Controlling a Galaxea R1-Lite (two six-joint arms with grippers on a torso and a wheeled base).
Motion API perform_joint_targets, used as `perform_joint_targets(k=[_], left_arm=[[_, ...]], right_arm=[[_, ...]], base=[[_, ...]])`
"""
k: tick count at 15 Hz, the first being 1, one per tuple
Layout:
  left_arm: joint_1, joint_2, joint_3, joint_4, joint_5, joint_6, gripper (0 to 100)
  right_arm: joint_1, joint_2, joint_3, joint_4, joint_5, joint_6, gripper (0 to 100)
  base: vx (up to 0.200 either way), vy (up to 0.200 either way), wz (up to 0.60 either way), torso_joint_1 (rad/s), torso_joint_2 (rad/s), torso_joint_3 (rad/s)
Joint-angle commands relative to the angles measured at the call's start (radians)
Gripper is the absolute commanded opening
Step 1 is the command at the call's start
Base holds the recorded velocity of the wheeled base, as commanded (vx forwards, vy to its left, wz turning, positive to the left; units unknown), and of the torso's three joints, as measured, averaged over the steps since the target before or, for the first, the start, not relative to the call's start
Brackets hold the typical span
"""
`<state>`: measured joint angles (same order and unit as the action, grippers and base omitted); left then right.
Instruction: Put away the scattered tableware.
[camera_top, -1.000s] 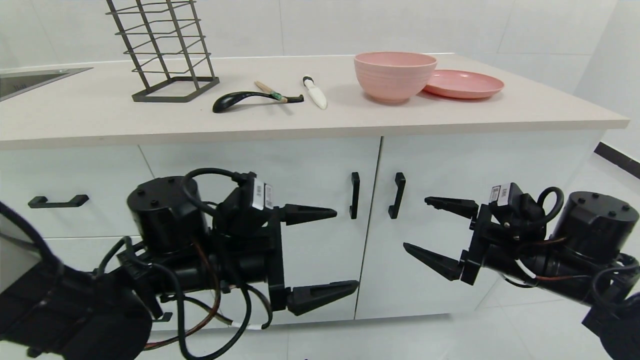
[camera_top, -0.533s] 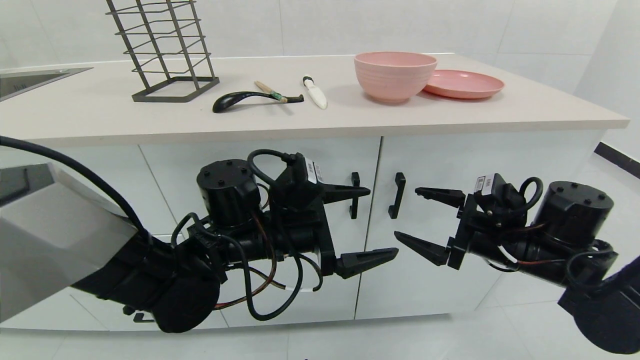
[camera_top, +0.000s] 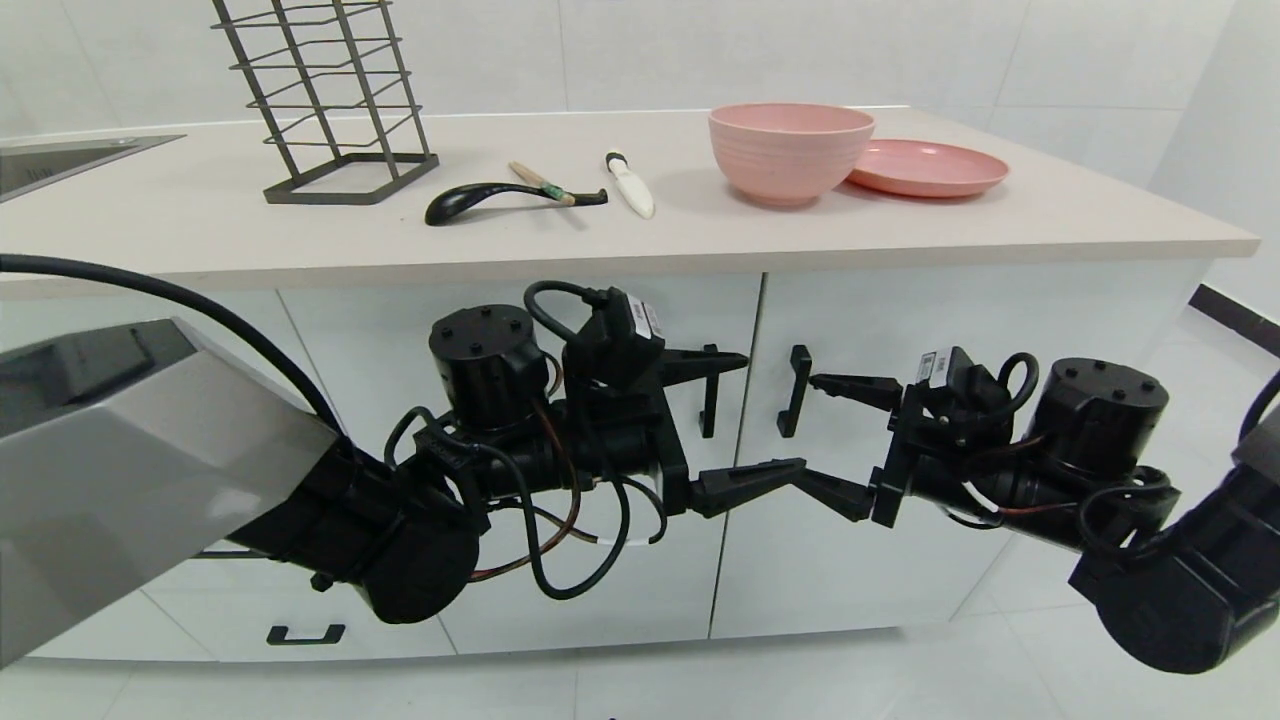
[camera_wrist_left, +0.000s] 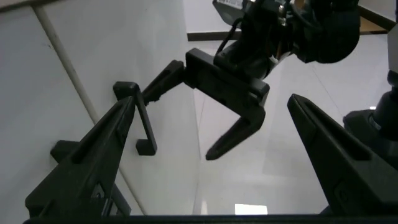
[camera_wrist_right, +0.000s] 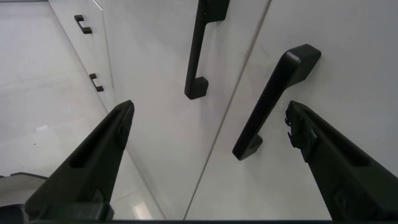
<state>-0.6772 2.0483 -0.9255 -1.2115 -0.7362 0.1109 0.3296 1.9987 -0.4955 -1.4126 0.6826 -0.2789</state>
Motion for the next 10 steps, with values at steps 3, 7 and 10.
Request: perform_joint_targets(k=[3,7,10], left_arm=[[0.002,0.043,-0.053,-0.025,0.001,-0.019,100],[0.002,0.053,-0.045,-0.071,0.001,-0.019,100],[0.002,0.053,-0.045,-0.072,0.015,-0.02,100]], right_arm=[[-0.007,0.037,-0.037,-0.002,0.023,-0.002,100],[-0.001,0.071,-0.063,-0.006,0.049,-0.002,100],[0.02,0.068,-0.063,-0.013,0.064,-0.002,100]], base=[[0.0,0.0,0.0,0.0,0.0,0.0],[0.0,0.0,0.0,0.0,0.0,0.0],[0.0,0.0,0.0,0.0,0.0,0.0]])
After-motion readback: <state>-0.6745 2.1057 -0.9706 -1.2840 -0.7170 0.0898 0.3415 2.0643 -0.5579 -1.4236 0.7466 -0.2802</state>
